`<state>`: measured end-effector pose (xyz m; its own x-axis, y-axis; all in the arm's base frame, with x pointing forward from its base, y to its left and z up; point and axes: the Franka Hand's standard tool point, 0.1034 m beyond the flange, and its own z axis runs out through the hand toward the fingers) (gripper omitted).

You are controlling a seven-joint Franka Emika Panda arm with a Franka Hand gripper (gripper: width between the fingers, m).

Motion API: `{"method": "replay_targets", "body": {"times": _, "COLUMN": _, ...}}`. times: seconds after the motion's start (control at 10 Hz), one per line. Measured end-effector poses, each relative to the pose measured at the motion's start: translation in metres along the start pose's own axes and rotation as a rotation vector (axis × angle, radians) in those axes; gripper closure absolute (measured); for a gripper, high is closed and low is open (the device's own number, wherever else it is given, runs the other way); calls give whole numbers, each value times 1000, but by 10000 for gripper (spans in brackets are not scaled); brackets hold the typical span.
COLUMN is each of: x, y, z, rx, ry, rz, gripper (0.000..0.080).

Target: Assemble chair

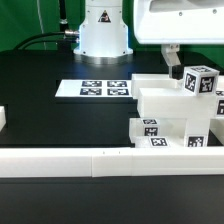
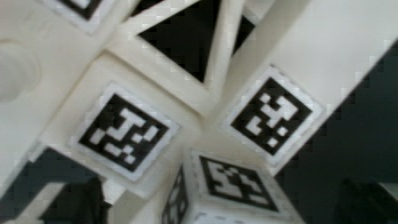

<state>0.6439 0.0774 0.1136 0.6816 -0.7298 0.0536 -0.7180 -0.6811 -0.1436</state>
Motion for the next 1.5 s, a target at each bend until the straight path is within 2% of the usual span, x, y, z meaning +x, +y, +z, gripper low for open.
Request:
{"method": "replay_targets", "body": {"times": 0.3, "x": 1, "y": 1, "z": 2, "rx": -25, "ry": -3, "rz": -389, "gripper": 151}}
{"method": "replay_targets", "body": {"times": 0.5, "x": 3, "y": -3, "z": 0, "rx": -28, "ry": -5, "rz": -569, "gripper": 151}}
{"method": "replay_targets", "body": {"times": 0.7, "x": 6, "y": -4, "z": -2, "rx": -47, "ry": -1, "rz": -766, "gripper": 151}}
{"method": "replay_targets", "body": {"times": 1.0, "x": 7, "y": -3, "z": -3, "rx": -72, "ry": -1, "rz": -985, "gripper": 151}}
{"method": "replay_targets", "body": {"times": 1.3, "x": 8, "y": -2, "z": -3, "rx": -73, "ry": -3, "rz": -1055, "gripper": 177}}
{"method": "replay_targets", "body": {"times": 1.5, "x": 8, "y": -2, "z": -3, "rx": -73, "ry": -2, "rz": -1055, "gripper": 519}}
